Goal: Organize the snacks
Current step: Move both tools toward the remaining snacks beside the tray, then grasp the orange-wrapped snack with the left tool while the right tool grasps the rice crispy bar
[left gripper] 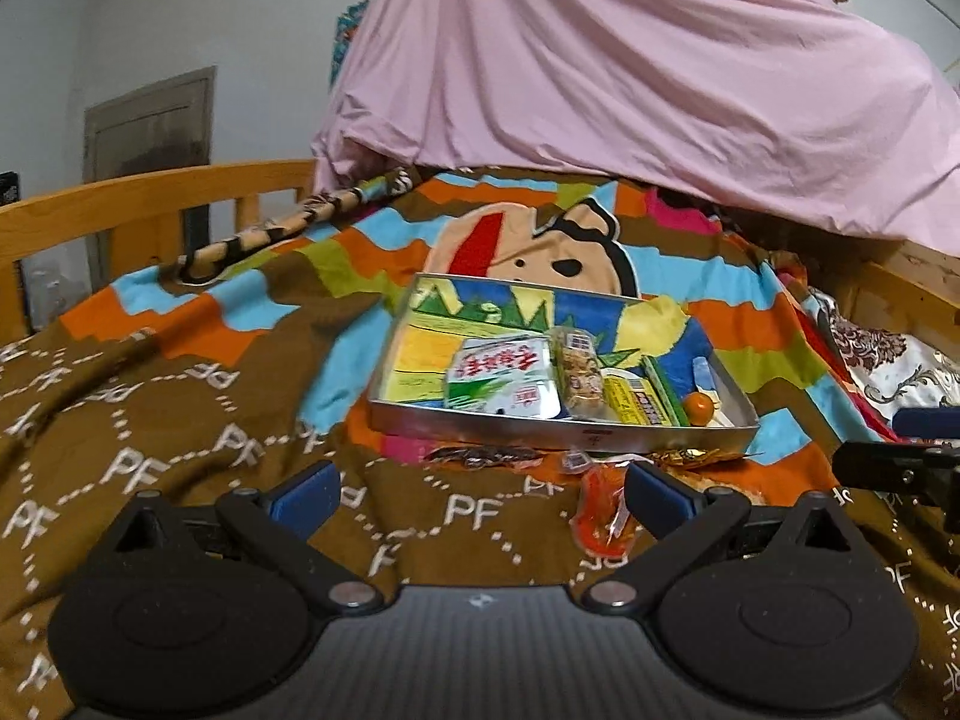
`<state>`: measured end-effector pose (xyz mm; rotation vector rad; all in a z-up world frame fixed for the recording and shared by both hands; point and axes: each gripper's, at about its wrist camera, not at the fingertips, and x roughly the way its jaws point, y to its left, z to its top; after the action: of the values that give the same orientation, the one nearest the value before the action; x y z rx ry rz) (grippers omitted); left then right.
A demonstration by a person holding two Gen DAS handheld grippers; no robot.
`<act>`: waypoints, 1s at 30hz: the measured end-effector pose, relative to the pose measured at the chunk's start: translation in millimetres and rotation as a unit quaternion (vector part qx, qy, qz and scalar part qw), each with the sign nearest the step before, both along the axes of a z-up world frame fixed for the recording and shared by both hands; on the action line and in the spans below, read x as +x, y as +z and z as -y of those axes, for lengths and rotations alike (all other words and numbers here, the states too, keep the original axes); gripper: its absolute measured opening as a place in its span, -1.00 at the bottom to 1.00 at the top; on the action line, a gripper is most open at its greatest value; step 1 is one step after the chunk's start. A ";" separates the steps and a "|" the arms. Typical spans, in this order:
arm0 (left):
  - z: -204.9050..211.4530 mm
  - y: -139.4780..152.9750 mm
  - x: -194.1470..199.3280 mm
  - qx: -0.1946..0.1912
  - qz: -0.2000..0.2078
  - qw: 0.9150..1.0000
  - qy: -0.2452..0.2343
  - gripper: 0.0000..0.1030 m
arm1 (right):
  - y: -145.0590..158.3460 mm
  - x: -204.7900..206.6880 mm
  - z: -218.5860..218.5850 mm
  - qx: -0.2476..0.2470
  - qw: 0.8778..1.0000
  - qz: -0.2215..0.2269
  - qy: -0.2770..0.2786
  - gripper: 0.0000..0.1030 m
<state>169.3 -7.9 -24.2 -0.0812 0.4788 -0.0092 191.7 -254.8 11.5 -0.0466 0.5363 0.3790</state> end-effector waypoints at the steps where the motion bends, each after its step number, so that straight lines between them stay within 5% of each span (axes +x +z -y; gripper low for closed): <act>1: 1.9 -0.3 5.6 0.002 -0.001 1.000 -0.007 0.99 | -0.3 3.3 1.0 -0.007 1.000 0.006 0.007 0.99; 13: 24.9 -17.4 77.1 0.041 -0.047 0.987 -0.147 0.99 | -37.4 39.7 -11.7 -0.142 0.981 0.006 0.131 0.99; 25: 47.7 -50.8 115.3 0.073 -0.103 0.956 -0.265 0.99 | -86.5 95.4 2.6 -0.134 0.981 -0.071 0.121 0.99; 30: 45.8 -59.8 131.4 0.050 -0.134 0.948 -0.283 0.99 | -100.9 104.9 4.6 -0.135 0.977 -0.082 0.146 0.99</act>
<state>300.7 -53.7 -84.0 0.1606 0.7608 -0.5442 296.6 -259.4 -89.4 -0.3630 0.7447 0.5984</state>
